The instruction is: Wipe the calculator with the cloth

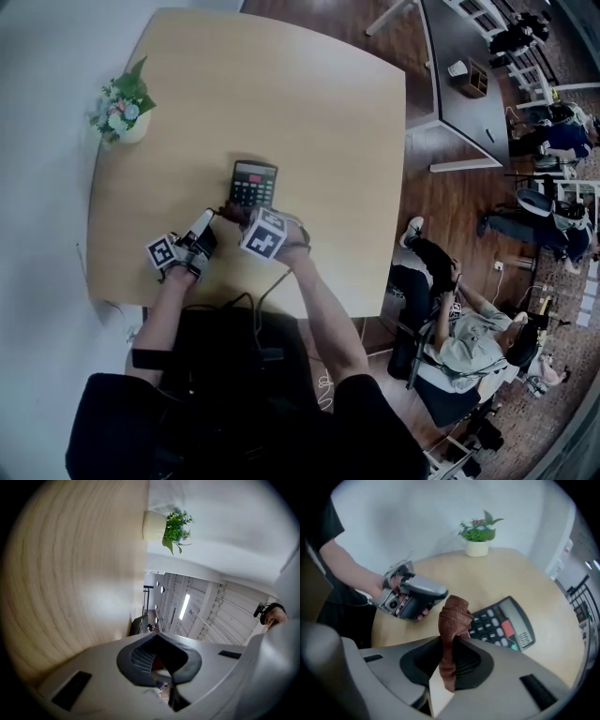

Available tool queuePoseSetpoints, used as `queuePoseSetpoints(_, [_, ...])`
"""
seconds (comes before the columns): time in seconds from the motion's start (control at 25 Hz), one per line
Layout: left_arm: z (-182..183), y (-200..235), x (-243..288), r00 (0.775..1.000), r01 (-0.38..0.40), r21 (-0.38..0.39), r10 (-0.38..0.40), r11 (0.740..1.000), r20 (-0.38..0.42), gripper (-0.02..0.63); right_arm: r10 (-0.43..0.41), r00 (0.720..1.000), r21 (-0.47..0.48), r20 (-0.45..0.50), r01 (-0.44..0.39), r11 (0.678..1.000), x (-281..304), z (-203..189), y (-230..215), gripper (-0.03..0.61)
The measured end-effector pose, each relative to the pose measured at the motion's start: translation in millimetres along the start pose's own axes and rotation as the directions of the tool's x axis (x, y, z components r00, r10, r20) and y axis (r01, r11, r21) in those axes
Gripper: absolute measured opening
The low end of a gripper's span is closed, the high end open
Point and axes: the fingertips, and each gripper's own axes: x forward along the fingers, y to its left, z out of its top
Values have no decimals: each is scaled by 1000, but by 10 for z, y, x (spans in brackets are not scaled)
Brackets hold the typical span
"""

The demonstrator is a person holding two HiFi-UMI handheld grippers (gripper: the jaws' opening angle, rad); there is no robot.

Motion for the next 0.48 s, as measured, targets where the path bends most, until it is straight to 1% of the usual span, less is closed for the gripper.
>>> queuePoseSetpoints(0.04, [1,-2,0,1000,1,1,-1,1000,-1,9,-45,998,59,39,43,997,-126,61,-192,67])
queuePoseSetpoints(0.08, [3,-3,-2,1000,0,1,0,1000,-1,9,-115,991,117,75,106,988,-266,130,-424,67])
queuePoseSetpoints(0.12, [5,-2,-5,1000,-1,1,1,1000,0,9,-203,974,163,98,186,969,-409,193,-670,67])
queuePoseSetpoints(0.16, [6,-1,-7,1000,-2,2,2,1000,0,9,-299,948,188,106,276,943,-538,243,-907,67])
queuePoseSetpoints(0.2, [7,0,-8,1000,-2,2,2,1000,0,9,-388,916,182,101,367,912,-631,282,-1113,67])
queuePoseSetpoints(0.24, [8,-1,-8,1000,0,1,0,1000,-1,9,-456,886,150,89,440,885,-666,314,-1263,67])
queuePoseSetpoints(0.28, [8,-3,-6,1000,2,0,-2,1000,0,9,-492,868,102,75,484,869,-629,340,-1344,67])
queuePoseSetpoints(0.32, [8,-9,-4,1000,4,-2,-4,1000,2,9,-496,866,45,60,494,868,-529,357,-1353,67])
queuePoseSetpoints(0.4, [-1,-20,-2,1000,6,-6,-6,1000,5,9,-446,895,-60,21,446,893,-240,353,-1200,67])
queuePoseSetpoints(0.48, [-12,-7,-5,1000,1,-4,-1,1000,3,9,-394,919,-130,-15,389,912,-26,315,-960,67])
